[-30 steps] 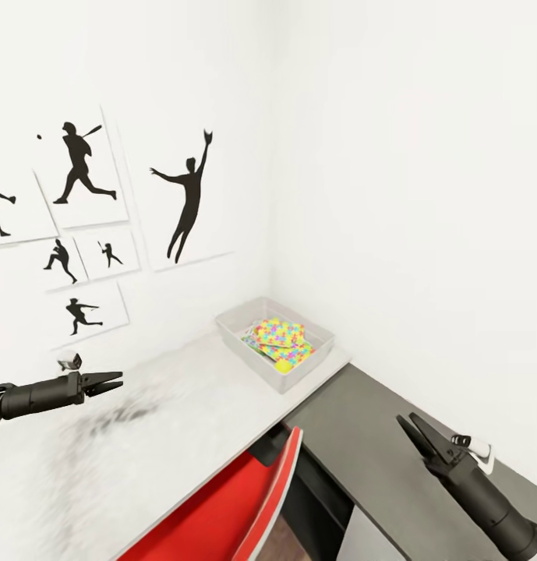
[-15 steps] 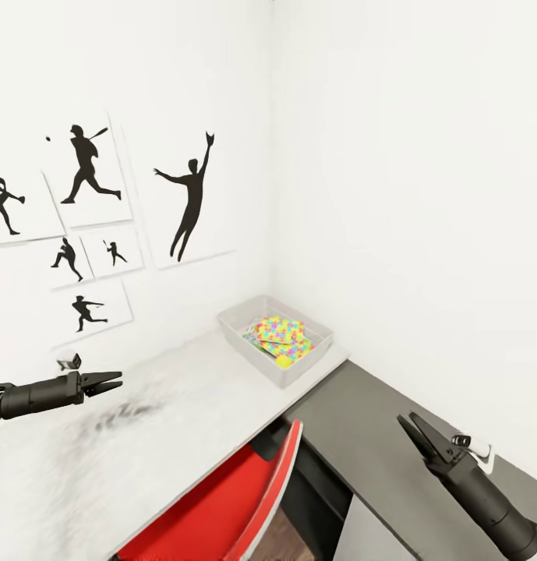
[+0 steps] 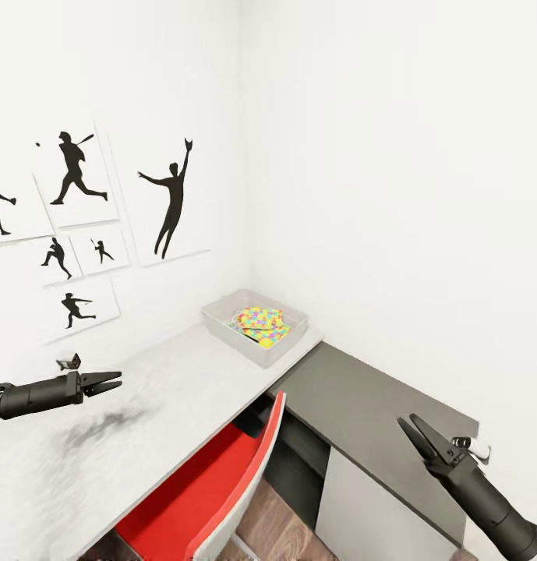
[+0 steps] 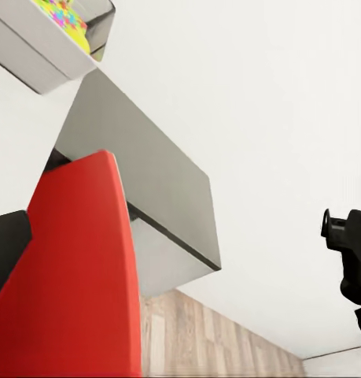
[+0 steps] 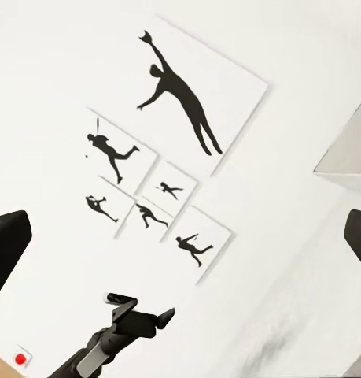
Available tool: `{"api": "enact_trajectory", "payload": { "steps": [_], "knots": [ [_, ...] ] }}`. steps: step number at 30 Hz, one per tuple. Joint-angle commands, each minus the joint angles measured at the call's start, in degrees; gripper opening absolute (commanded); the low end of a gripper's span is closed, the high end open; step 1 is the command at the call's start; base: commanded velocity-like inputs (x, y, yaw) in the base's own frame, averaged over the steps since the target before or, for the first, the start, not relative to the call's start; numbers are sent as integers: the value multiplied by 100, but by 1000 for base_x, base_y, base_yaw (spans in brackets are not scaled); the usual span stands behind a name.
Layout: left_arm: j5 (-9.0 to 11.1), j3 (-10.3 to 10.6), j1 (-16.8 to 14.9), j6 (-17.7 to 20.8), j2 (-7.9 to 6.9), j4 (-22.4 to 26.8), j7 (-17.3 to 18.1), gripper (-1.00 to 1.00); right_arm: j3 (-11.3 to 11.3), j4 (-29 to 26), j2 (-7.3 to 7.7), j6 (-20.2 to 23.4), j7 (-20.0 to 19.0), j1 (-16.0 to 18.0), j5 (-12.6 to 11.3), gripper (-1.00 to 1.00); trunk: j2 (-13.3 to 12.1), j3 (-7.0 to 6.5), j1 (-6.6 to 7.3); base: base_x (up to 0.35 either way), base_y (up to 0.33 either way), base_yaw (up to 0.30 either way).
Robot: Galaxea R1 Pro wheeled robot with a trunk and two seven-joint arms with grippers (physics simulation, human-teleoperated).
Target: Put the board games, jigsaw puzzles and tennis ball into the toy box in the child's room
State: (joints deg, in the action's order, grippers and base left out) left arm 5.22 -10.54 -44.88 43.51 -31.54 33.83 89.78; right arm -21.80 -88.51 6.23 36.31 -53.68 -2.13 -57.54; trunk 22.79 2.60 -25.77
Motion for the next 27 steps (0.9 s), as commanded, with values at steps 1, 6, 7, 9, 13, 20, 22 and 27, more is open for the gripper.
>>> {"api": "enact_trajectory", "payload": {
  "steps": [1,6,7,9,13,20,22,27],
  "knots": [
    [-3,0,-3,61,-1,0,22,100,0,-2,1,41,7,2,-37,100,13,8,-1,-307,123,-255],
    [-3,-1,-3,61,-1,0,22,100,-7,29,9,45,2,2,-43,100,13,-16,-1,-307,123,-255],
    [-3,-1,-3,61,-1,0,22,100,-8,37,9,44,1,2,-44,100,13,-21,-1,-307,124,-255],
    [-3,-1,-3,61,-1,0,22,100,-11,83,11,48,-6,8,-45,100,13,-30,-1,-307,129,-255],
    [-3,0,-3,61,-1,0,22,100,-56,139,15,49,-17,11,-49,100,13,-50,-1,-307,135,-255],
    [-3,0,-3,61,-1,0,22,100,-225,181,10,71,-34,16,-53,100,13,-85,-1,-283,136,-255],
    [-3,0,-3,61,-1,0,22,100,-233,195,12,73,-35,17,-57,100,13,-95,-1,-229,113,-255],
    [-3,2,-3,61,-1,0,22,100,-244,240,15,75,-37,18,-61,100,13,-120,-1,-182,88,-255]
  ]
}}
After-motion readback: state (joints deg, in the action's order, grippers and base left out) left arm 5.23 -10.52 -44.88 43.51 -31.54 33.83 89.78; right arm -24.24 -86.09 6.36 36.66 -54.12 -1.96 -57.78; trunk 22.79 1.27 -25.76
